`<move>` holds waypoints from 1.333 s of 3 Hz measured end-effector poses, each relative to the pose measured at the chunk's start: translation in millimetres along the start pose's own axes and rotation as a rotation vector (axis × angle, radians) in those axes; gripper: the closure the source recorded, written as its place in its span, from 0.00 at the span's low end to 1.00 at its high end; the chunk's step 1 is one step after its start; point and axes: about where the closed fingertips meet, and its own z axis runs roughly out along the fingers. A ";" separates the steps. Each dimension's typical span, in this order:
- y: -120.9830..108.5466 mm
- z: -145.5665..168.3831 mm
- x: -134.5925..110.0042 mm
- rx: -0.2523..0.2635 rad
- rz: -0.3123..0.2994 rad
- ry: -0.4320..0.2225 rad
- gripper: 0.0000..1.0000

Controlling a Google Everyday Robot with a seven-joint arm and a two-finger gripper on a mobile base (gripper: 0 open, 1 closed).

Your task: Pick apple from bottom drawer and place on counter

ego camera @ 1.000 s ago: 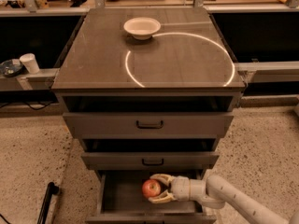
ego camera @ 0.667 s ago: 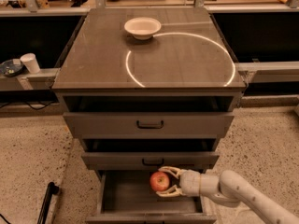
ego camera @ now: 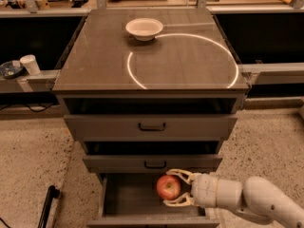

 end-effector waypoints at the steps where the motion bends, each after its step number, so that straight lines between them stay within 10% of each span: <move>1: -22.4 -46.2 -74.2 -0.012 -0.022 0.092 1.00; 3: -154.7 -111.1 -198.8 -0.135 0.053 0.109 1.00; 4: -154.7 -111.1 -198.8 -0.135 0.053 0.109 1.00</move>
Offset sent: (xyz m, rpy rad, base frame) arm 0.0736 -0.0553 0.3450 -0.2264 0.1011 0.1169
